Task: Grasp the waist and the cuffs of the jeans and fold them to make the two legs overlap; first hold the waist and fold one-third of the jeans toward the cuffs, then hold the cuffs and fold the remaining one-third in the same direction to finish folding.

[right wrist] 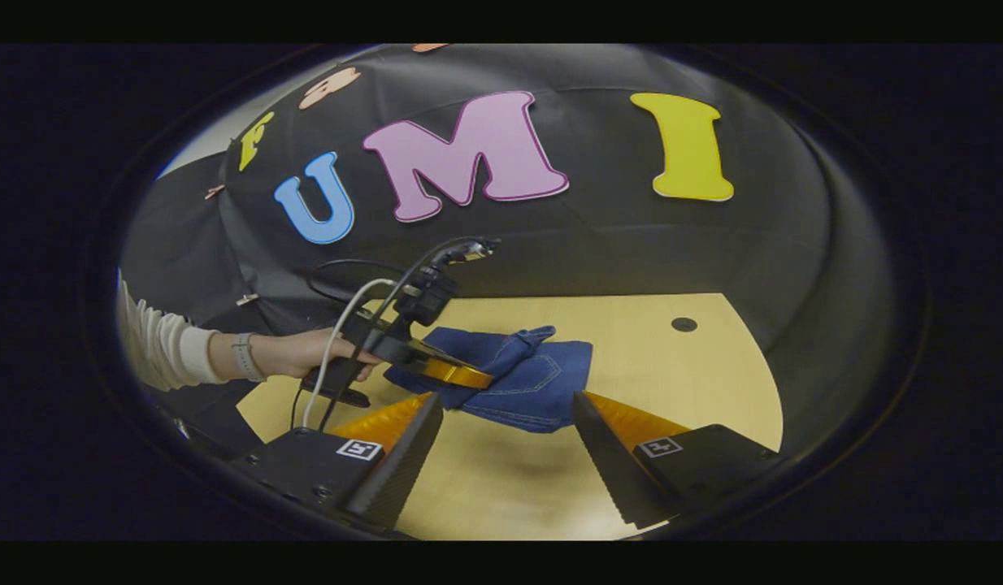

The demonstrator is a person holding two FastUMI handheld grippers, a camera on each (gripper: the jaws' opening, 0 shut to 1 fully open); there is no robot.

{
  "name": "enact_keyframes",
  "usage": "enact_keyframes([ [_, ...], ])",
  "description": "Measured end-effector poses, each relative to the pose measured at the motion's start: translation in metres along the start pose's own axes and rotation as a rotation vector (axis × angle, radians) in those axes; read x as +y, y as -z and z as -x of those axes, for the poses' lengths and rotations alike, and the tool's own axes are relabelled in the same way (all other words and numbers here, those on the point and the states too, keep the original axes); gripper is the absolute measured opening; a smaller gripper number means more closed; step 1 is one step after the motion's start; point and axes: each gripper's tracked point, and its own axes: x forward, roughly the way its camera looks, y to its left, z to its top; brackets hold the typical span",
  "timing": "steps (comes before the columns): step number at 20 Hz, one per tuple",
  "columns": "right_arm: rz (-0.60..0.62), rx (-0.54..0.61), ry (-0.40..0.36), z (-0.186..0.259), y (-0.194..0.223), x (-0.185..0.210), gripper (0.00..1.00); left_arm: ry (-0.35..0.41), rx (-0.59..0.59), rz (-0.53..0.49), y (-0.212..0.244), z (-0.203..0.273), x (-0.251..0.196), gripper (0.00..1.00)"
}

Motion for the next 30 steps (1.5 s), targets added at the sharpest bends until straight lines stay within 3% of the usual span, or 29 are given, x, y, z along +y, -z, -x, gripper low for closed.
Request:
enact_keyframes([
  [2,0.034,-0.017,-0.015,-0.004,-0.003,-0.005,0.98,-0.005,0.008,0.002,-0.001,-0.009,-0.002,0.19],
  [3,0.057,-0.027,-0.021,-0.006,-0.005,-0.008,1.00,0.000,-0.002,0.010,0.000,-0.012,-0.006,0.20],
  [8,0.098,-0.037,-0.055,-0.016,-0.014,-0.017,0.98,0.026,-0.107,0.097,-0.005,-0.010,-0.030,0.83],
  [9,0.098,-0.049,-0.056,-0.013,-0.019,-0.018,0.98,0.031,-0.139,0.113,-0.010,-0.002,-0.035,0.80],
  [10,0.098,-0.057,-0.051,-0.010,-0.022,-0.018,0.98,0.023,-0.178,0.122,-0.014,0.010,-0.036,0.89],
  [12,0.105,-0.089,-0.033,0.004,-0.031,-0.018,0.98,-0.005,-0.272,0.118,-0.023,0.038,-0.036,0.94],
  [16,0.120,-0.170,0.042,0.041,-0.047,-0.010,0.98,-0.068,-0.446,0.076,-0.016,0.122,-0.050,0.95],
  [17,0.121,-0.183,0.066,0.051,-0.050,-0.007,0.97,-0.086,-0.488,0.065,-0.009,0.146,-0.057,0.88],
  [18,0.118,-0.202,0.085,0.063,-0.055,-0.002,0.98,-0.109,-0.526,0.056,0.001,0.169,-0.064,0.95],
  [19,0.110,-0.222,0.101,0.077,-0.061,0.006,0.98,-0.135,-0.563,0.051,0.012,0.193,-0.070,0.88],
  [20,0.105,-0.245,0.108,0.090,-0.065,0.015,0.98,-0.162,-0.603,0.047,0.025,0.217,-0.078,0.95],
  [24,0.138,-0.332,0.160,0.141,-0.075,0.041,0.98,-0.278,-0.736,0.060,0.080,0.320,-0.112,0.96],
  [27,0.154,-0.381,0.180,0.174,-0.079,0.064,0.98,-0.335,-0.825,0.092,0.116,0.375,-0.127,0.96],
  [30,0.154,-0.417,0.151,0.184,-0.080,0.089,0.97,-0.390,-0.900,0.115,0.147,0.411,-0.133,0.96],
])
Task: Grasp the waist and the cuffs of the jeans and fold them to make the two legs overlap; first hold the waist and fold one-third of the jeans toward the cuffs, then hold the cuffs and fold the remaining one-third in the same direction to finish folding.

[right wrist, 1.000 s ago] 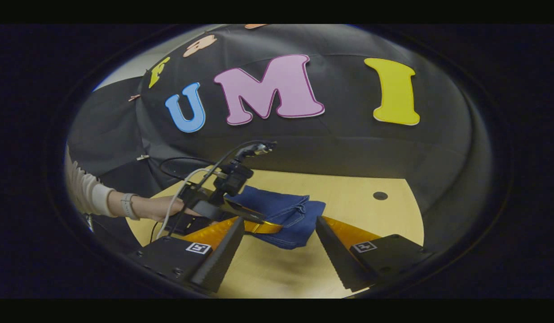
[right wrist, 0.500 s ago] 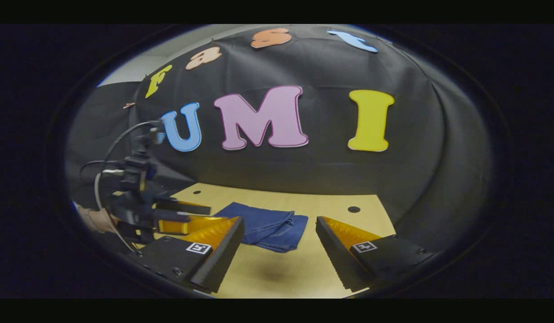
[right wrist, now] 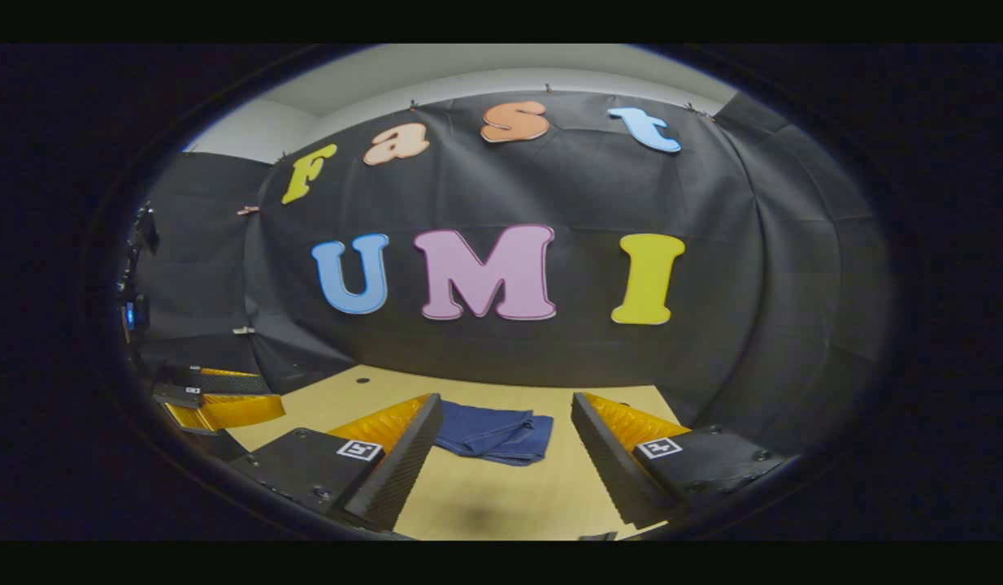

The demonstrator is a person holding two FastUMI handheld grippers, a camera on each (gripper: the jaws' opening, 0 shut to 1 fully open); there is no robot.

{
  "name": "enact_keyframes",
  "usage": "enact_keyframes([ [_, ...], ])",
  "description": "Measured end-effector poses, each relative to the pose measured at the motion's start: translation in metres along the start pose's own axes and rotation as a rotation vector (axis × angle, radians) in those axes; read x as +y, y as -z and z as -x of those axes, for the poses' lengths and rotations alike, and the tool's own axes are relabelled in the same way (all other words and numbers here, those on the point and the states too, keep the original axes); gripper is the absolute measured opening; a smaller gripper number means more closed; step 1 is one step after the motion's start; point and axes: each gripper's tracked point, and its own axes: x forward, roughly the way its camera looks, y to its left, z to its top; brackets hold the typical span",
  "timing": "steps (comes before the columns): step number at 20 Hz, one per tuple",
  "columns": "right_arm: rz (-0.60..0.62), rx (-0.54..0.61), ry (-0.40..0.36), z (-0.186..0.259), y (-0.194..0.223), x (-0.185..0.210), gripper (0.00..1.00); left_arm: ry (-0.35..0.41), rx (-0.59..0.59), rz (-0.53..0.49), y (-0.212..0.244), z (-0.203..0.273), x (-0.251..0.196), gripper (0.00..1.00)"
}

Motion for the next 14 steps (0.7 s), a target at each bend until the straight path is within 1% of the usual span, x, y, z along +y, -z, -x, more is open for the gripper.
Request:
enact_keyframes([
  [3,-0.008,-0.002,-0.043,0.000,-0.002,0.018,0.97,-0.066,-0.003,0.003,0.010,0.031,0.016,0.96],
  [6,0.003,-0.045,-0.091,-0.006,-0.018,0.032,0.97,-0.149,-0.016,0.015,0.008,0.049,0.033,0.96],
  [9,0.002,-0.047,-0.160,-0.012,-0.025,0.041,0.98,-0.224,-0.018,0.051,0.005,0.059,0.037,0.96],
  [11,-0.005,-0.051,-0.201,-0.012,-0.031,0.038,0.98,-0.254,-0.029,0.064,-0.003,0.060,0.031,0.96],
  [12,0.010,-0.064,-0.209,-0.012,-0.034,0.034,0.98,-0.259,-0.047,0.061,-0.008,0.058,0.026,0.96],
  [14,0.056,-0.066,-0.205,-0.010,-0.030,0.016,0.98,-0.285,-0.043,0.048,-0.009,0.055,0.021,0.96],
])
